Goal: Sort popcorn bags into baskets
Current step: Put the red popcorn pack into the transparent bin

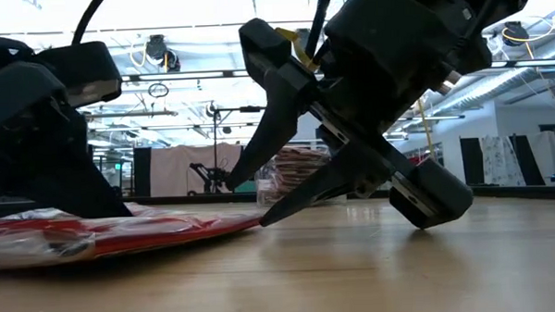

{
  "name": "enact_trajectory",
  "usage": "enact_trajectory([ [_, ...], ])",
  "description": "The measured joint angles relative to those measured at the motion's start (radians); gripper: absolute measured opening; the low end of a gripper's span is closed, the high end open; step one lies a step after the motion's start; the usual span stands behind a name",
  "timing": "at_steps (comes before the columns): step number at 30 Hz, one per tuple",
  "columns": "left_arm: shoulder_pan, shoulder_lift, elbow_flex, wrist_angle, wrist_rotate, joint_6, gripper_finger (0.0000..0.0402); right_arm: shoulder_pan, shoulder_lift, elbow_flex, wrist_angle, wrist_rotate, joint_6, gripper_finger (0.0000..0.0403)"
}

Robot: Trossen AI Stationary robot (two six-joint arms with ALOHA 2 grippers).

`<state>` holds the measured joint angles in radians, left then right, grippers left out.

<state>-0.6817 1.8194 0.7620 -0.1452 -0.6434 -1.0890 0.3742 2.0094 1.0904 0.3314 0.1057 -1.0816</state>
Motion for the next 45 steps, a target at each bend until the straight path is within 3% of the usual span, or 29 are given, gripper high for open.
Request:
enact_trajectory([
  [6,0.024,0.001,-0.003,0.043,0.001,0.034,0.0227,-0.019,0.058,0.003,0.043,-0.032,-0.028,0.0142],
  [12,0.041,0.002,-0.003,0.094,0.002,0.042,0.0227,-0.019,0.109,0.003,0.107,0.022,-0.060,0.0130],
  [19,0.042,0.002,-0.003,0.093,0.003,0.041,0.0227,0.002,0.056,0.001,0.108,0.034,-0.028,0.0093],
  [26,0.046,0.002,-0.003,0.093,0.006,0.021,0.0227,0.030,-0.040,0.028,-0.149,0.027,-0.014,0.0098],
  [29,0.054,0.002,-0.003,0.101,0.011,0.012,0.0227,0.031,-0.037,0.047,-0.195,0.077,-0.020,0.0105],
  [38,0.071,0.003,-0.003,0.154,0.011,-0.045,0.0227,0.028,-0.014,0.049,-0.232,0.100,-0.090,0.0115],
  [45,0.076,0.003,-0.004,0.180,0.013,-0.071,0.0227,0.019,0.044,0.052,-0.133,0.129,-0.086,0.0102],
])
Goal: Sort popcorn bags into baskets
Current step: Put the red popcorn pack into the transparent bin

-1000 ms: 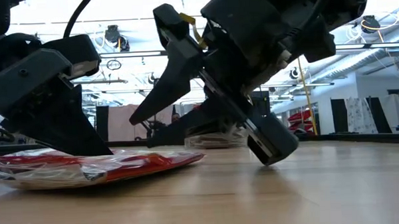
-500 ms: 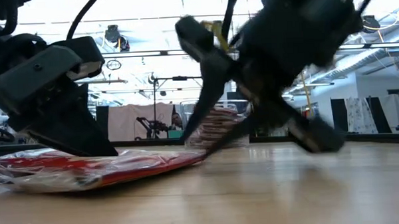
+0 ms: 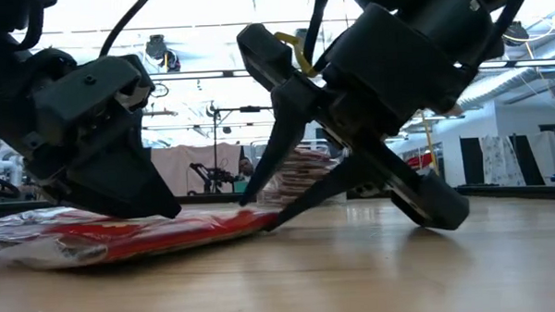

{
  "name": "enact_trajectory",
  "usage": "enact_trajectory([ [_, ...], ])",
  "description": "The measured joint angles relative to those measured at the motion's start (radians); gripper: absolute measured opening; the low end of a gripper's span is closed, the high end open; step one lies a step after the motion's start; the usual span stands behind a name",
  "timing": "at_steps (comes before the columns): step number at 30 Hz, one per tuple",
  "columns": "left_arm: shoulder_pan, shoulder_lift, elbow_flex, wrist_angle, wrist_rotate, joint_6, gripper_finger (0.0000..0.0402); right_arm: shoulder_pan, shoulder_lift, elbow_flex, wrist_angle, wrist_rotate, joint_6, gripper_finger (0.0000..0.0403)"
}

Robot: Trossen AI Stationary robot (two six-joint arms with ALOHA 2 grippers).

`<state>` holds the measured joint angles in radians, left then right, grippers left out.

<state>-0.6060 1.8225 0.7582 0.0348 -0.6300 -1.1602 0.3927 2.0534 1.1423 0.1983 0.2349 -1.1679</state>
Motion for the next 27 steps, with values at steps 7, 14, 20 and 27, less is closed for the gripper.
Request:
enact_trajectory([
  [7,0.008,-0.049,-0.005,0.071,0.040,0.050,0.0227,-0.001,0.003,-0.001,0.009,0.002,0.001,0.0012],
  [14,0.001,-0.278,-0.001,-0.007,0.001,0.136,0.0227,0.000,0.004,-0.002,0.066,0.139,-0.021,0.0003],
  [20,-0.022,-0.429,0.001,-0.177,-0.053,0.085,0.0227,0.002,0.002,-0.005,0.142,0.268,-0.060,0.0000],
  [27,-0.040,-0.467,-0.003,-0.417,-0.077,-0.079,0.0227,0.019,0.004,-0.006,0.179,0.370,-0.097,0.0000],
])
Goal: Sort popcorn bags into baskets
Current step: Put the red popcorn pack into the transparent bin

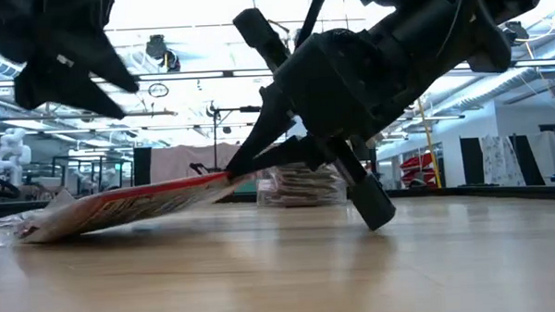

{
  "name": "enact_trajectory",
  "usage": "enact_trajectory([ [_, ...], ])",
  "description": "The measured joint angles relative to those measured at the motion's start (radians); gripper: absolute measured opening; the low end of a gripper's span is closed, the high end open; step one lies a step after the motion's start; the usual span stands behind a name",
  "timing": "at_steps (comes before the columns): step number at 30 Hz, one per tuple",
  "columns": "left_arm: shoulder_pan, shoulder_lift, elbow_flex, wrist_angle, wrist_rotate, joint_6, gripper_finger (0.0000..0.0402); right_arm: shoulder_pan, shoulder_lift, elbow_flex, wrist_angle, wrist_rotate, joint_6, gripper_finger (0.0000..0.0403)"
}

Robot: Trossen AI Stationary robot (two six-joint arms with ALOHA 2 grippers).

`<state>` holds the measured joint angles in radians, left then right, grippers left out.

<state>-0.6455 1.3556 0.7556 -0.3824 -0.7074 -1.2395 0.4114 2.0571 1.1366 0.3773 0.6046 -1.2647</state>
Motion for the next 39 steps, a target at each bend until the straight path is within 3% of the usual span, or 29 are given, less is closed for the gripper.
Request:
enact_trajectory([
  [7,0.008,-0.007,-0.099,0.048,0.011,-0.100,0.0227,0.046,-0.001,0.000,0.149,0.122,-0.112,0.0000],
  [19,0.012,-0.010,-0.313,0.728,-0.020,0.244,0.0227,0.082,-0.103,-0.020,0.229,0.269,-0.245,0.0000],
  [22,0.012,-0.010,-0.383,0.836,-0.027,0.256,0.0227,0.082,-0.163,-0.048,0.195,0.256,-0.133,0.0000],
  [26,0.009,-0.010,-0.432,0.853,-0.018,0.171,0.0227,0.067,-0.239,-0.066,0.028,0.243,0.330,0.0000],
  [29,-0.005,-0.007,-0.435,0.851,0.048,0.167,0.0227,0.019,-0.320,-0.065,-0.139,0.075,0.831,0.0000],
  [32,-0.017,0.004,-0.424,0.849,0.092,0.199,0.0227,-0.086,-0.386,-0.061,-0.266,-0.294,1.299,0.0000],
  [34,-0.022,0.016,-0.413,0.849,0.101,0.251,0.0227,-0.150,-0.390,-0.061,-0.323,-0.531,1.427,0.0000],
  [35,-0.022,0.025,-0.405,0.846,0.101,0.283,0.0227,-0.169,-0.386,-0.061,-0.358,-0.583,1.449,0.0002],
  [39,-0.019,0.069,-0.369,0.779,0.102,0.387,0.0227,-0.191,-0.334,-0.061,-0.438,-0.607,1.467,0.0030],
])
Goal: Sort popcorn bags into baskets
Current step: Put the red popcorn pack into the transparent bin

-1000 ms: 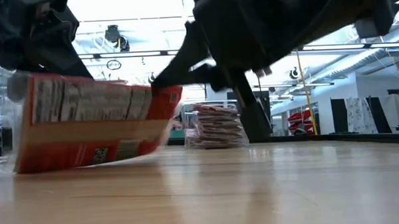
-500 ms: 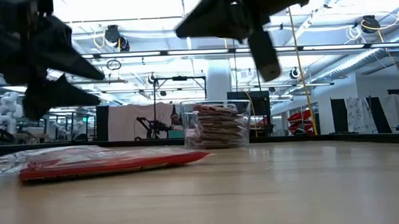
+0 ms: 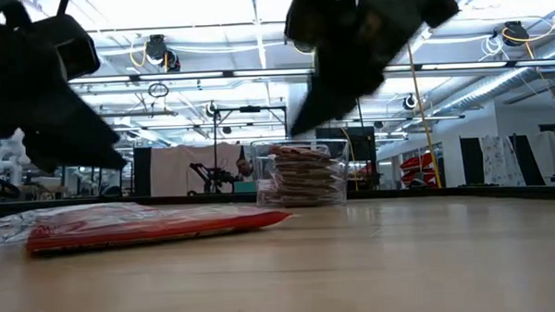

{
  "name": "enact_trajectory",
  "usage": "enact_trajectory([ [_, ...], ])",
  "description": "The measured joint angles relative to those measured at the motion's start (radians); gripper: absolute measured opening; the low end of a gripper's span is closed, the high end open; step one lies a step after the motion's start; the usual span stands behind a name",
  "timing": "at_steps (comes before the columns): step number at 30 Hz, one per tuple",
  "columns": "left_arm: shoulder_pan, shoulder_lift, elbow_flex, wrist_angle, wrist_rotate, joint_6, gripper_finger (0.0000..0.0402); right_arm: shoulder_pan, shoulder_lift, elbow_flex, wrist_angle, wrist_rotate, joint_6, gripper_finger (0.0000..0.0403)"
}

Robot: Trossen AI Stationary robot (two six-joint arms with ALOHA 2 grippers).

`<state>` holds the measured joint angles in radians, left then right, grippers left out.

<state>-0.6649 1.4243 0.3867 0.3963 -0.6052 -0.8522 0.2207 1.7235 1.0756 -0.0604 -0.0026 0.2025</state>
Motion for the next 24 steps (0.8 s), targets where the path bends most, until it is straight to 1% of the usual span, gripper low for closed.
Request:
enact_trajectory([
  [2,0.001,0.030,0.015,-0.029,0.003,0.019,0.0227,0.003,0.050,0.000,0.005,-0.004,0.056,0.0055],
  [5,0.001,0.069,0.017,-0.031,0.034,0.015,0.0227,0.018,0.131,0.000,0.091,-0.006,0.131,0.0102],
  [8,0.001,0.101,0.017,-0.034,0.074,-0.012,0.0227,0.034,0.190,0.000,0.174,0.000,0.150,0.0143],
  [10,0.001,0.123,0.017,-0.032,0.082,-0.033,0.0227,0.041,0.208,-0.001,0.172,0.014,0.154,0.0162],
  [13,0.001,0.161,0.017,-0.034,0.083,-0.051,0.0227,0.045,0.213,-0.001,0.155,0.077,0.184,0.0181],
  [14,0.000,0.174,0.017,-0.028,0.078,-0.063,0.0227,0.044,0.213,0.000,0.146,0.083,0.186,0.0185],
  [18,0.000,0.211,0.021,-0.015,0.061,-0.104,0.0227,0.043,0.203,0.000,0.134,0.059,0.204,0.0203],
  [22,0.000,0.216,0.021,-0.013,0.062,-0.110,0.0227,0.049,0.213,0.000,0.140,0.055,0.146,0.0225],
  [24,0.000,0.217,0.020,-0.015,0.064,-0.108,0.0227,0.056,0.227,0.001,0.144,0.081,0.099,0.0237],
])
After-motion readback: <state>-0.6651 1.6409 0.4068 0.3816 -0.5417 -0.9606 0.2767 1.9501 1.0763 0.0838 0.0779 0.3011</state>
